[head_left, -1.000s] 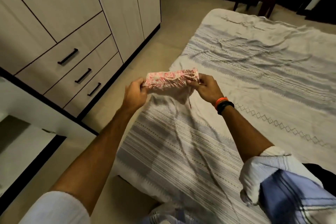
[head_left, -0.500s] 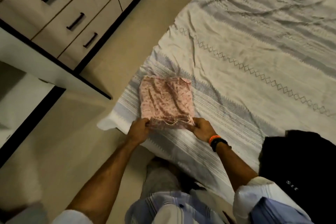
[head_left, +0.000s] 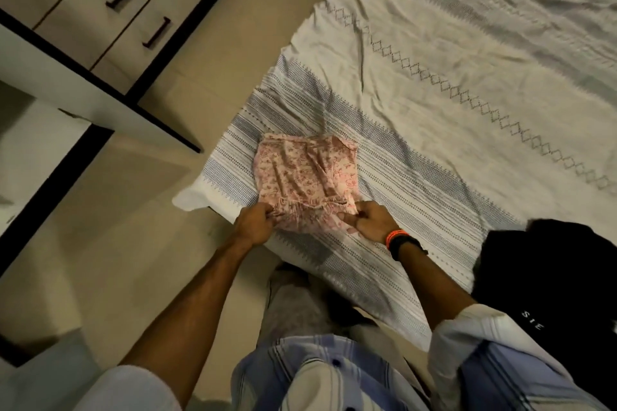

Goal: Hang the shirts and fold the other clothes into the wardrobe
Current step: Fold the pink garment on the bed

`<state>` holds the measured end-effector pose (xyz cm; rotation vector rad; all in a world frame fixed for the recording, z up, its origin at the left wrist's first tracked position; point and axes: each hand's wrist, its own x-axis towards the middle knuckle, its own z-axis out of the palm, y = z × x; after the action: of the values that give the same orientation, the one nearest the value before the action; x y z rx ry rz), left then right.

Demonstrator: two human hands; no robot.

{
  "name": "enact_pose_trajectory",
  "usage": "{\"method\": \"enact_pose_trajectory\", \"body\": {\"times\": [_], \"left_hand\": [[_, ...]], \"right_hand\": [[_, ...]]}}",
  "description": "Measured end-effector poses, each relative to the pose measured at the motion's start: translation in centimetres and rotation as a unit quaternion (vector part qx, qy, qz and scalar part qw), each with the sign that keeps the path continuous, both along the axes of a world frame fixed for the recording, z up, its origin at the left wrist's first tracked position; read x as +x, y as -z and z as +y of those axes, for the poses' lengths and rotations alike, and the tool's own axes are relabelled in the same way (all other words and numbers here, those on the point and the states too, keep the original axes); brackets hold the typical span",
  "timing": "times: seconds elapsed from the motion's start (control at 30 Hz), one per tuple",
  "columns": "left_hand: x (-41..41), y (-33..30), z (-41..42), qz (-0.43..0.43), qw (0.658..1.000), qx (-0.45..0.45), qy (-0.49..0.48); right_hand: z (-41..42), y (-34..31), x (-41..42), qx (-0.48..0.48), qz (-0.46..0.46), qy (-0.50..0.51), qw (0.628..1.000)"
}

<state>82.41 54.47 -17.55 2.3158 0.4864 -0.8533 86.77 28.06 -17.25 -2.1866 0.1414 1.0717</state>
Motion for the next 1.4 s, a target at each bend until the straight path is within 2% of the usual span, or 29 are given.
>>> {"method": "enact_pose_trajectory", "body": {"times": [0.27,0.37,0.47,0.57,0.6,0.67,0.73,0.8,0.87,0.93,1.07,1.1,1.17,1.3,1.33,1.37,1.4], "left_hand": [[4.8,2.1,0.7,-0.011,0.999,0.003,-0.033],[5.6,2.9,0.9,-0.018,0.999,-0.011,-0.040],[6.3,4.2,1.5,0.015,0.997,-0.056,-0.050],[6.7,5.8,2.1,0.086,0.987,-0.106,-0.082],[7.1,6.2,2.0,0.092,0.990,-0.088,-0.067],[7.8,6.9,1.5,0.038,0.998,-0.039,0.008],[9.0,7.1,0.6,-0.033,0.992,-0.061,0.108],[10.3,7.2,-0.2,-0.038,0.974,-0.103,0.199],[11.3,7.4,-0.8,-0.026,0.965,-0.117,0.235],[12.1,7.3,-1.1,-0.017,0.968,-0.121,0.221],[12.0,6.9,-0.9,-0.015,0.972,-0.102,0.212],[11.8,7.1,-0.9,-0.011,0.971,-0.099,0.216],[11.5,7.4,-0.8,-0.002,0.971,-0.101,0.216],[11.5,7.6,-0.7,0.009,0.974,-0.106,0.200],[11.5,7.6,-0.7,0.006,0.974,-0.103,0.200],[11.6,7.6,-0.8,0.004,0.975,-0.099,0.200],[11.8,7.5,-0.8,0.001,0.975,-0.098,0.199]], "right_hand": [[2.1,1.3,4.7,-0.013,-0.060,0.015,0.998],[2.5,3.0,5.8,0.036,-0.069,0.000,0.997],[2.7,4.9,6.9,0.107,-0.016,0.030,0.994],[3.1,6.3,7.9,0.121,0.031,0.046,0.991],[3.4,6.7,8.1,0.125,0.044,0.039,0.990],[4.0,7.0,8.3,0.137,0.047,0.006,0.989],[4.7,6.9,8.3,0.142,0.034,-0.043,0.988],[5.2,6.8,8.6,0.152,0.032,-0.064,0.986],[5.5,6.8,8.8,0.158,0.049,-0.050,0.985],[5.8,7.6,9.2,0.146,0.051,-0.005,0.988],[7.0,9.8,10.3,0.049,-0.075,0.146,0.985],[7.4,10.6,10.6,0.008,-0.109,0.141,0.984],[8.1,12.1,11.1,-0.078,-0.157,0.066,0.982],[9.1,13.7,11.8,-0.178,-0.171,-0.030,0.969],[9.1,13.7,11.9,-0.178,-0.161,-0.019,0.970],[8.8,13.5,12.0,-0.167,-0.147,0.036,0.974],[8.4,13.2,12.1,-0.152,-0.128,0.132,0.971]]}}
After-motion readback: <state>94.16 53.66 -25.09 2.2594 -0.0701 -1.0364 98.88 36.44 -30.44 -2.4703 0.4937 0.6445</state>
